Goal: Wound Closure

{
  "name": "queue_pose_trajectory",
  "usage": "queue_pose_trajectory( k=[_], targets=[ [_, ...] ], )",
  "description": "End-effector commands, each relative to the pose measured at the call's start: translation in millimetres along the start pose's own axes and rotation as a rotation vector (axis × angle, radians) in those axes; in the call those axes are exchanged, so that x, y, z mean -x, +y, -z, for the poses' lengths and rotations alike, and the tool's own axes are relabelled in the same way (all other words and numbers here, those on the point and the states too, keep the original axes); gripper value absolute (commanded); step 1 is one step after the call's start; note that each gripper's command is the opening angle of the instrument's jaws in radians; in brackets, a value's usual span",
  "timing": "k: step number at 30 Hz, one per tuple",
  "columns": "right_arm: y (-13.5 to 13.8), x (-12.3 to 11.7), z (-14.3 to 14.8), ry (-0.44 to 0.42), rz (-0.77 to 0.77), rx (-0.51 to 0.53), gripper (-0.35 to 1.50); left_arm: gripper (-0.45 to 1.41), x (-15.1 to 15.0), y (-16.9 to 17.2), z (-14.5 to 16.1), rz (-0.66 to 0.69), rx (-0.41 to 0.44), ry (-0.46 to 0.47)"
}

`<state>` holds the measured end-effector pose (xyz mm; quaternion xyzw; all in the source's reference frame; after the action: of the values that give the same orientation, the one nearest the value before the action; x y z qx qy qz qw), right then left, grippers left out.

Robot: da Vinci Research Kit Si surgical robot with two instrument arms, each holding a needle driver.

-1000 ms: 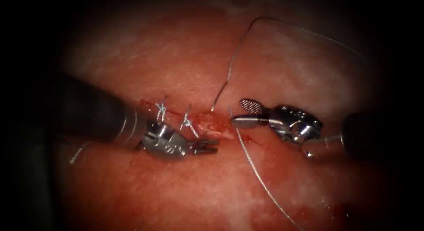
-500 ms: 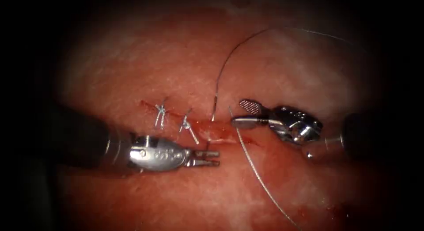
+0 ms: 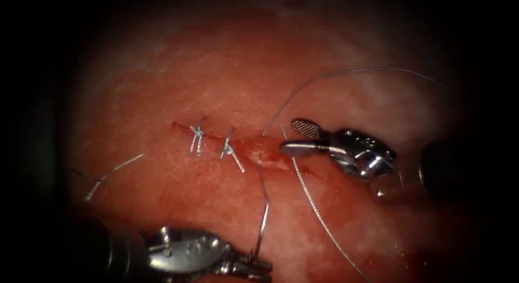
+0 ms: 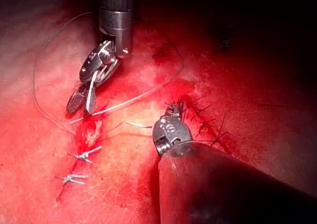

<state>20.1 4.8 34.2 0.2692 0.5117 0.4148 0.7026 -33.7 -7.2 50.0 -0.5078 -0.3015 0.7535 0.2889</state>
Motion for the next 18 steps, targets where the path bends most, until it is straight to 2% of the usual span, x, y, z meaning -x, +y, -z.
queue_pose_trajectory(
  k=[1,2,7,8,12,14,18],
  targets=[
    [-1.6,0.6,-0.1,-0.029,-0.010,-0.016,1.30,-0.45,0.6,0.6,-0.4,-0.043,-0.029,-0.003],
    [-2.6,-0.1,0.4,-0.045,-0.023,-0.030,1.30,-0.45,-0.4,0.3,0.3,-0.106,-0.117,-0.007],
    [-5.7,-1.4,1.7,-0.073,-0.038,-0.114,1.30,-0.45,-1.3,-1.0,1.0,-0.244,-0.270,-0.032],
    [-6.9,-1.6,1.9,-0.084,-0.098,-0.137,1.28,-0.45,-1.4,-1.7,1.1,-0.283,-0.319,-0.029],
    [-8.6,-1.7,1.0,-0.106,-0.245,-0.177,1.28,-0.45,-1.4,-2.7,1.0,-0.334,-0.389,-0.012],
    [-8.9,-1.6,-0.2,-0.108,-0.342,-0.193,1.28,-0.45,-1.3,-2.6,1.0,-0.363,-0.393,-0.012],
    [-8.3,-1.1,-1.3,-0.086,-0.425,-0.200,1.26,-0.45,-1.5,-2.2,0.8,-0.390,-0.388,-0.014]
  ],
)
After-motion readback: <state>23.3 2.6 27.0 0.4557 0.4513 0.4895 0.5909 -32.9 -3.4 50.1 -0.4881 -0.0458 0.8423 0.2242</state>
